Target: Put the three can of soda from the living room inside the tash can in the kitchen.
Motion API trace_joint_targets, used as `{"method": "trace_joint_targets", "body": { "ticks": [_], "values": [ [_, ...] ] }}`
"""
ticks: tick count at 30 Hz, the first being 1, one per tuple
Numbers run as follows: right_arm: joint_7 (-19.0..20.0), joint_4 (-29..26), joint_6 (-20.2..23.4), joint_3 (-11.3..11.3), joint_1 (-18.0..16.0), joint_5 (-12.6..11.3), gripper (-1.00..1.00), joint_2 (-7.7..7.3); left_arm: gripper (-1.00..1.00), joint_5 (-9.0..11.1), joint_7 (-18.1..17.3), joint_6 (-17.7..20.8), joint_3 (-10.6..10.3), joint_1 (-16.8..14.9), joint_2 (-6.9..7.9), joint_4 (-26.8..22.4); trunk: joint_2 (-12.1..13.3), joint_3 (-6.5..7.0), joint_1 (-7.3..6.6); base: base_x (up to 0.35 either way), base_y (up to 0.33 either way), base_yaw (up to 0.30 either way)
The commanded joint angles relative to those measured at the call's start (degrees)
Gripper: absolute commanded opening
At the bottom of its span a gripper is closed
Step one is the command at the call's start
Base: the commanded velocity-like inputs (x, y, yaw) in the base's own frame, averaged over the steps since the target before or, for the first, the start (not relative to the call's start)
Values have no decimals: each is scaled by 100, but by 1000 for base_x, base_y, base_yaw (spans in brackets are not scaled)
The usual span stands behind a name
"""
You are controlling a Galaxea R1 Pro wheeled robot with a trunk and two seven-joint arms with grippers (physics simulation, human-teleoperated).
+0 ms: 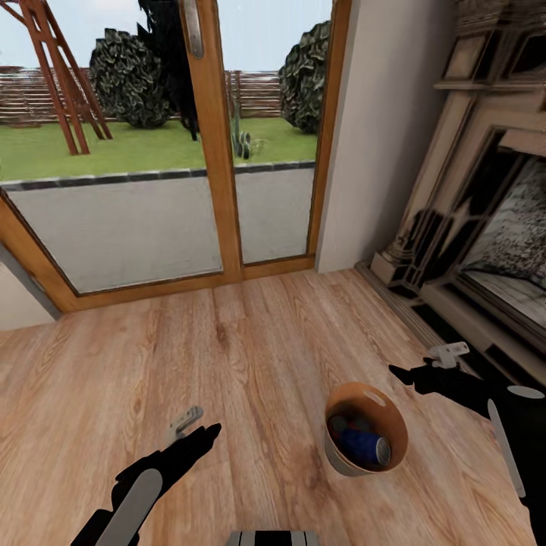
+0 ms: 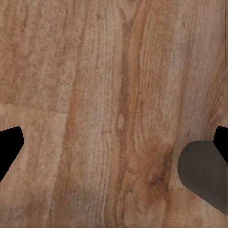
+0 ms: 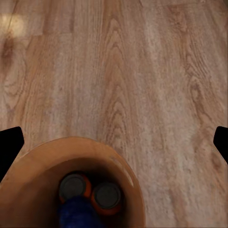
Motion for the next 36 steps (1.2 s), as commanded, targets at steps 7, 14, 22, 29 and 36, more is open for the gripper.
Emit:
{"method": "trace_joint_targets", "body": {
  "ticks": [7, 14, 22, 29, 36],
  "values": [
    [43, 0, -261, -13, 143, -1, 100, 2, 100, 4, 1, 5, 59, -2, 28, 92, 10, 156, -18, 0, 0, 0],
    [37, 0, -501, -14, 158, -13, 100, 14, 100, 28, -76, 7, 87, -10, 55, 394, 19, 311, -36, 0, 0, 0],
    [44, 3, -575, -242, 275, -480, 100, 18, 100, 39, -88, 7, 96, -71, 65, 790, 30, 488, -56, 0, 0, 0],
    [7, 7, -1829, -477, 589, -574, 100, 307, 100, 57, -109, 0, 97, -135, 68, 1078, 39, 643, -74, 0, 0, 0],
    [38, 1, -2003, -1021, 622, -603, 100, 388, 100, 63, -110, -14, 101, -221, 37, 1318, 48, 798, -93, 0, 0, 0]
  ]
}}
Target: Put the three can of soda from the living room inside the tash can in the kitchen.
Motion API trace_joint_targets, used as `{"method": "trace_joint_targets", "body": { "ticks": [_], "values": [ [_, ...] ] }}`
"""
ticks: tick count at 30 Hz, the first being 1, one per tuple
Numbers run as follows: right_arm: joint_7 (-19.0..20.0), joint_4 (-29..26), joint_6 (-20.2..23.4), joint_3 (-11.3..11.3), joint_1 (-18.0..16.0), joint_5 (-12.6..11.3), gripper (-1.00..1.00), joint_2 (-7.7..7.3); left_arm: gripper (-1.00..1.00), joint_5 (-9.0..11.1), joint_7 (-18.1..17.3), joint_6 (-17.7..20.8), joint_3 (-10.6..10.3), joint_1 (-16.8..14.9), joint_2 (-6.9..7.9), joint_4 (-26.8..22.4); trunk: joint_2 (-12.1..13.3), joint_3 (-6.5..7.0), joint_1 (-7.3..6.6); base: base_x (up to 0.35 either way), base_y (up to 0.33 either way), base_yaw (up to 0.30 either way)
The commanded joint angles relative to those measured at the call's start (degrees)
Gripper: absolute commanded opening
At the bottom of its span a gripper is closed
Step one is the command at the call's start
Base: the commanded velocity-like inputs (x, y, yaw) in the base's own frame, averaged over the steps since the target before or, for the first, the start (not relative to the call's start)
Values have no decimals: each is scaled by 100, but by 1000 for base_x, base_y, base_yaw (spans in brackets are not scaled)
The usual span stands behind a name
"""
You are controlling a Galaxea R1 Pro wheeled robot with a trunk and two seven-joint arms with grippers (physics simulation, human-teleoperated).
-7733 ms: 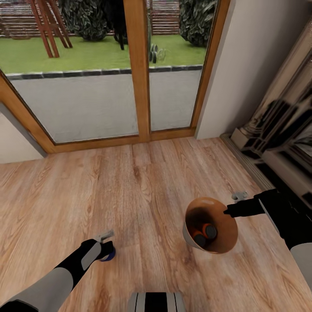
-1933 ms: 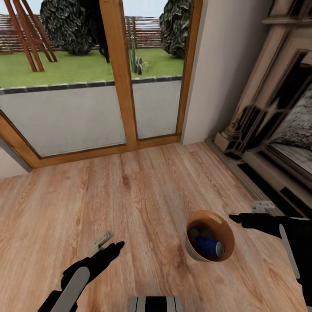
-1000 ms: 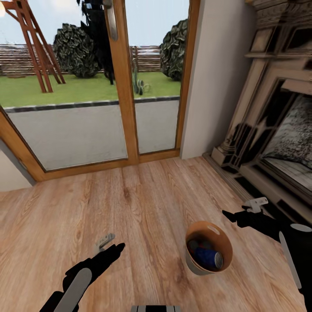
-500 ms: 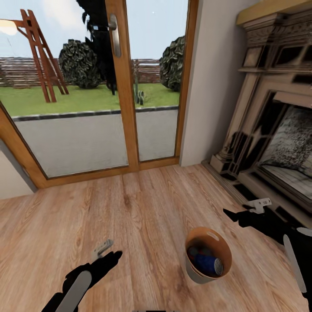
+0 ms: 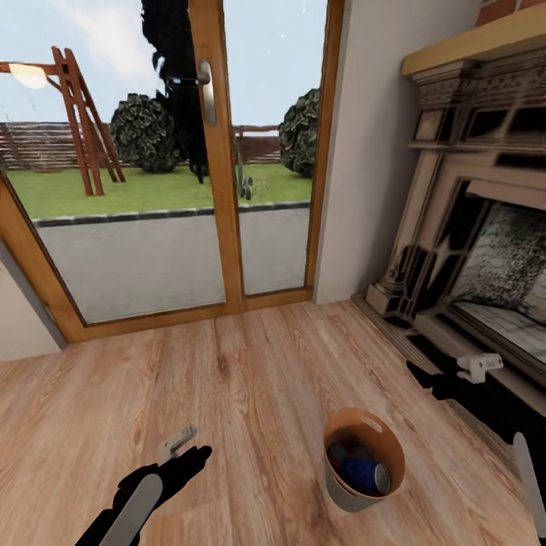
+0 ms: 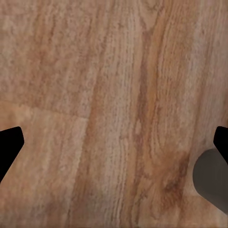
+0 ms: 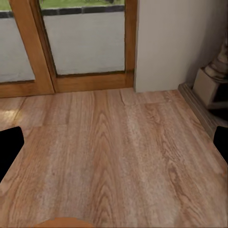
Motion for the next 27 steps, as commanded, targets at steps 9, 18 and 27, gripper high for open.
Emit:
{"method": "trace_joint_targets", "body": {
  "ticks": [9, 18, 27],
  "values": [
    [7, -1, -20, -137, 4, -10, 100, 15, 100, 5, 0, -20, 1, -61, -11, 136, 12, 200, -23, 0, 0, 0],
    [8, -1, -11, -152, 4, -11, 100, 11, 100, 5, 0, -22, -2, -66, -16, 151, 24, 400, -46, 0, 0, 0],
    [8, -1, 17, -151, 4, -11, 100, 9, 100, 5, 0, -22, -1, -66, -20, 157, 36, 599, -69, 0, 0, 0]
  ]
}}
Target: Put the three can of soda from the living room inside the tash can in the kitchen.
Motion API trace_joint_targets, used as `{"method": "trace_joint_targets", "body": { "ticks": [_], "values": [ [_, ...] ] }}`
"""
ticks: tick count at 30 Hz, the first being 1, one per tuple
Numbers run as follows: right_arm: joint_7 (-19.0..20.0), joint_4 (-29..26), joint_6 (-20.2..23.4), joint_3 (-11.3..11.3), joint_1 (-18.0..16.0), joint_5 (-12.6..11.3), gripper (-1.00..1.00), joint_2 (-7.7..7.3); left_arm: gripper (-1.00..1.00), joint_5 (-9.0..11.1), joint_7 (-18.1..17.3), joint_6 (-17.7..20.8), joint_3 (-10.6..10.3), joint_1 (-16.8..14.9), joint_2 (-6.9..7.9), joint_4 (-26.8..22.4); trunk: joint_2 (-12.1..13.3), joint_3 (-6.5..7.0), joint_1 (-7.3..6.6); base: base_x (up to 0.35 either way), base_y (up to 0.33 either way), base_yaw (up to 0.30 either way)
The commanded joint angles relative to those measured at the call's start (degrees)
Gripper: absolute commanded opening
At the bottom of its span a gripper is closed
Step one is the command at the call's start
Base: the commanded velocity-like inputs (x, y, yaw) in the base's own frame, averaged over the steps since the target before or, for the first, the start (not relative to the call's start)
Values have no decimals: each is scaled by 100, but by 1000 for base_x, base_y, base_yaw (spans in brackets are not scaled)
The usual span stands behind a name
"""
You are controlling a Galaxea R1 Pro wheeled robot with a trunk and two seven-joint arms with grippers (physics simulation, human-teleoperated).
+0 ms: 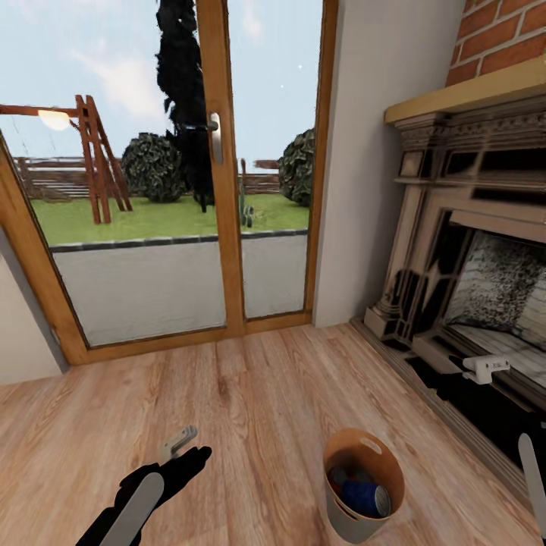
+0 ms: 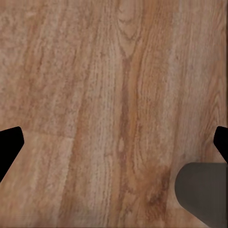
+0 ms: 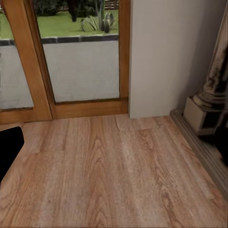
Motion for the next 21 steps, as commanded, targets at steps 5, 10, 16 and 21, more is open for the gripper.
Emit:
{"method": "trace_joint_targets", "body": {
  "ticks": [5, 10, 16, 21],
  "values": [
    [0, 0, 0, 0, 0, 1, 100, 0, 100, 0, 0, 0, 0, 0, 0, 0, 7, 111, -13, 0, 0, 0],
    [-24, 361, 32, 29, 36, 54, 100, 138, 100, -20, 4, -256, 3, 0, 29, 96, 7, 111, -13, 0, 0, 0],
    [-42, 853, 48, 31, 133, 69, 100, 200, 100, -34, 8, -345, -2, 55, 101, 513, 7, 111, -13, 0, 0, 0],
    [-44, 908, 49, 31, 146, 71, 100, 204, 100, -62, 11, -350, -38, 73, 129, 979, 7, 111, -13, 0, 0, 0]
  ]
}}
